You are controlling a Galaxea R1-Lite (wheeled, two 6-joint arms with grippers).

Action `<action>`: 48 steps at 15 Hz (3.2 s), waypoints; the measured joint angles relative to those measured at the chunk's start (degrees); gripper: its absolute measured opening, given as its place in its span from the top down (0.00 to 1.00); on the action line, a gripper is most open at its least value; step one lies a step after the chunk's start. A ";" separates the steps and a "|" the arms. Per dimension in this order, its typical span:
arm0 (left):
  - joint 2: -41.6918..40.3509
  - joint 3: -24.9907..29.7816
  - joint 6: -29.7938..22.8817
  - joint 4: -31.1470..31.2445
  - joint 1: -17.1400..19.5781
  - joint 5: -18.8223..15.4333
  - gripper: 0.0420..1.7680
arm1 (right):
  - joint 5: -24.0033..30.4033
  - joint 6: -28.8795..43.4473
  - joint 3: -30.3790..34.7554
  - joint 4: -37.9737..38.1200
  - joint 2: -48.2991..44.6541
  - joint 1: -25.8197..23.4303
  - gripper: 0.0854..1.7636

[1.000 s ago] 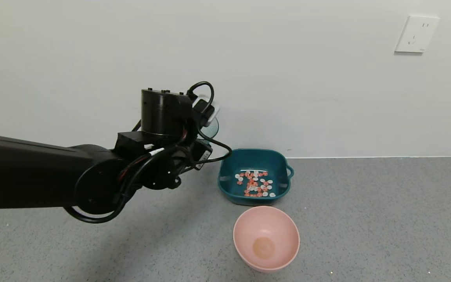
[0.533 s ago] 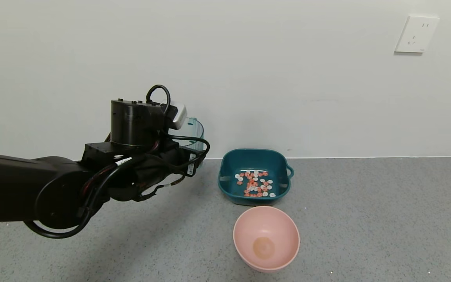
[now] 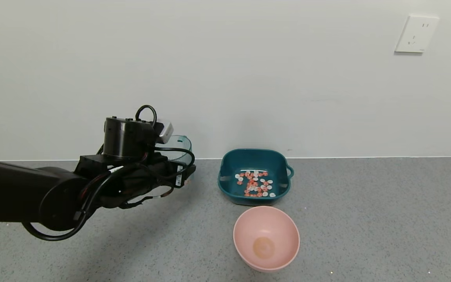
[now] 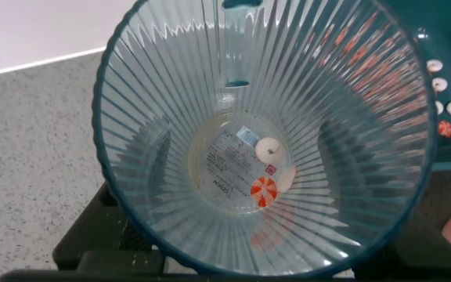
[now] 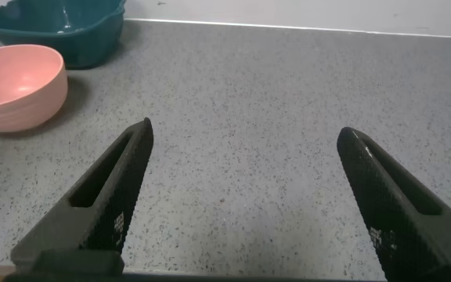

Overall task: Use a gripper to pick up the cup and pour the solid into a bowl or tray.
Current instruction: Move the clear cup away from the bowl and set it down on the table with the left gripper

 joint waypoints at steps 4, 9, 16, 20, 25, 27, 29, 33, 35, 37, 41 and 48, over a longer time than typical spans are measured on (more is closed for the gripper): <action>3.10 0.74 -0.12 -1.48 1.96 -0.72 0.28 | 0.00 -0.01 0.00 0.00 0.00 0.00 0.03; 8.98 3.86 0.10 -11.35 2.56 -0.93 0.28 | 0.00 -0.01 0.00 0.00 0.00 -0.02 0.03; 15.52 4.08 0.05 -11.98 2.49 -0.94 0.28 | 0.00 -0.01 0.00 0.00 0.00 -0.02 0.03; 16.35 4.05 0.02 -12.04 2.49 -0.94 0.28 | 0.00 -0.01 0.00 0.00 0.00 0.00 0.03; 16.54 4.46 0.18 -13.03 2.49 -1.01 0.18 | 0.00 -0.01 0.00 0.00 -0.02 0.00 0.03; 16.62 4.57 0.02 -14.38 2.49 -0.94 0.15 | 0.00 -0.04 0.00 0.00 0.00 -0.02 0.03; 16.65 4.57 -0.01 -14.43 2.49 -0.82 0.12 | 0.00 -0.01 0.00 0.02 0.00 -0.02 0.03; 16.57 4.52 0.05 -14.43 2.49 -0.44 0.09 | 0.00 -0.01 0.00 0.00 0.00 0.00 0.03; 16.18 4.63 0.10 -14.35 2.54 -0.29 0.07 | 0.00 -0.01 0.00 0.00 0.00 0.00 0.03; 15.45 5.00 0.27 -14.06 2.57 -0.24 0.06 | 0.00 -0.01 0.00 0.00 0.00 0.00 0.03; 12.68 7.41 0.46 -13.86 2.56 -0.24 0.05 | 0.01 -0.01 0.00 0.00 0.00 0.00 0.03; 2.26 16.90 0.52 -13.62 2.15 0.15 0.04 | 0.00 -0.04 0.00 0.02 0.00 0.00 0.03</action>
